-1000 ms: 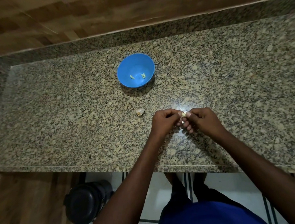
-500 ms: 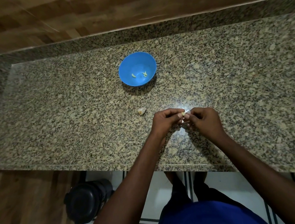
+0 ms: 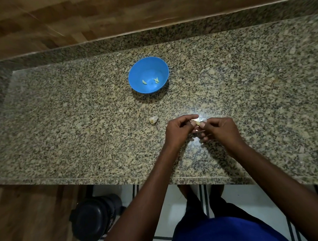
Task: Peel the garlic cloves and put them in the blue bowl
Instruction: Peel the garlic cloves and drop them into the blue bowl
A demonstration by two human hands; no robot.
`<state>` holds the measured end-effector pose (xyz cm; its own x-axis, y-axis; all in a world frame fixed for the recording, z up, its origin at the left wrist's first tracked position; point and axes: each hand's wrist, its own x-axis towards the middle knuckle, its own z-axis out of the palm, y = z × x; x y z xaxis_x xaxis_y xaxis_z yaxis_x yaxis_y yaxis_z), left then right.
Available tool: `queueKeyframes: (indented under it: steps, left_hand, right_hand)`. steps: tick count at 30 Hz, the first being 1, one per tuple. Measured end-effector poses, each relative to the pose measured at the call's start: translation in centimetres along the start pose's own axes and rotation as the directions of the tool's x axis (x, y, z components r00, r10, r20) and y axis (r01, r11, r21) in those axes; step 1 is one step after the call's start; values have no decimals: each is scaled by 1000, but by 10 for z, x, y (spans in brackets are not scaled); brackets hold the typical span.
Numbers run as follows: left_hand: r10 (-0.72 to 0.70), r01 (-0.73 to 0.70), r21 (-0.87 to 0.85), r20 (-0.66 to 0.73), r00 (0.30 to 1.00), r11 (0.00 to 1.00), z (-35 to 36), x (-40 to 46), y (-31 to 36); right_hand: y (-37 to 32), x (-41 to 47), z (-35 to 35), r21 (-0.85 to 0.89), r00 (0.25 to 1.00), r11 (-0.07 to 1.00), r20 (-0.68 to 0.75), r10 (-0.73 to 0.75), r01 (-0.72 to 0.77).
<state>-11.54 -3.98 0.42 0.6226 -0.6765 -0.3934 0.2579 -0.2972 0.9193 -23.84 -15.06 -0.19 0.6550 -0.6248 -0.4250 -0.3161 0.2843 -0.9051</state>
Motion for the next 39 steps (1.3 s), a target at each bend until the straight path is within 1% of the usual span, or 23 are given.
queueKeyframes:
  steps: [3, 4, 5, 7, 9, 11, 14, 16, 18, 19, 20, 22, 24, 26, 27, 28, 30, 32, 35, 36, 37, 38, 39]
  left_hand:
    - [8, -8, -11, -19, 1000, 1000, -1, -3, -3]
    - [6, -6, -13, -26, 1000, 1000, -1, -4, -4]
    - [3, -4, -19, -34, 999, 1000, -1, -5, -4]
    - [3, -5, -45, -45, 999, 999, -1, -7, -4]
    - [-11, 8, -67, -44, 999, 998, -2, -7, -3]
    - [-33, 31, -46, -44, 998, 998, -3, -7, -6]
    - [-66, 68, 24, -80, 995, 997, -3, -9, -9]
    - [-63, 67, 61, -78, 995, 996, -1, -10, -12]
    - [-63, 68, 59, -82, 995, 996, 0, -11, -13]
    - [-68, 72, 36, -87, 994, 997, 0, -10, -14]
    - [-76, 78, 18, -95, 993, 997, 0, -9, -15]
    - [-91, 93, 13, -96, 991, 996, -2, -8, -17]
    - [-98, 100, 19, -77, 992, 995, -3, -7, -18]
    - [-91, 91, -1, -51, 995, 996, -4, -7, -18]
    - [-87, 86, -11, -39, 995, 996, -4, -7, -18]
    - [-86, 86, -14, -28, 996, 996, -4, -7, -17]
    - [-91, 90, -16, -14, 996, 996, -3, -9, -14]
    - [-78, 78, -10, -18, 997, 997, -3, -10, -12]
    - [-35, 35, 0, -36, 999, 999, -4, -11, -9]
    - [-28, 28, 0, -38, 999, 1000, -5, -10, -9]
    - [-23, 23, 8, -41, 999, 1000, -5, -9, -9]
    - [-17, 18, 22, -42, 999, 1000, -6, -8, -9]
    - [-10, 12, 37, -41, 999, 999, -7, -8, -10]
  right_hand:
    - [1, -1, 2, -35, 999, 999, -43, -29, 27]
    - [1, 0, 3, -70, 997, 996, -58, -52, 48]
    - [3, 2, 3, -139, 994, 987, -65, -86, 76]
    - [4, 3, 4, -285, 990, 951, -33, -139, 125]
    - [5, 4, 5, -306, 992, 944, 9, -129, 125]
    - [7, 5, 4, -308, 993, 945, 13, -114, 113]
    - [11, 7, 3, -388, 990, 912, 20, -136, 133]
    - [14, 7, 4, -426, 991, 895, 27, -132, 131]
    - [14, 7, 5, -478, 990, 868, 32, -141, 139]
    - [13, 6, 5, -529, 988, 836, 37, -151, 148]
    - [11, 6, 5, -604, 986, 782, 45, -160, 155]
    - [7, 4, 5, -772, 988, 621, 52, -149, 134]
    - [2, 1, 6, -890, 985, 441, 41, -166, 111]
    - [1, 0, 6, -943, 961, 283, 99, -258, 173]
    - [1, 0, 6, -943, 944, 258, 129, -304, 212]
    - [1, 1, 6, -930, 935, 281, 138, -327, 236]
    - [1, 2, 8, -894, 938, 377, 115, -327, 241]
    - [0, 2, 11, -872, 946, 447, 52, -321, 199]
    - [-1, 1, 11, -849, 957, 512, -24, -289, 133]
    - [-3, 1, 10, -809, 966, 573, -27, -258, 130]
    - [-5, 1, 9, -731, 978, 670, -15, -208, 131]
    - [-6, 1, 8, -606, 988, 787, -4, -152, 119]
    - [-8, 0, 8, -445, 995, 891, 2, -96, 87]
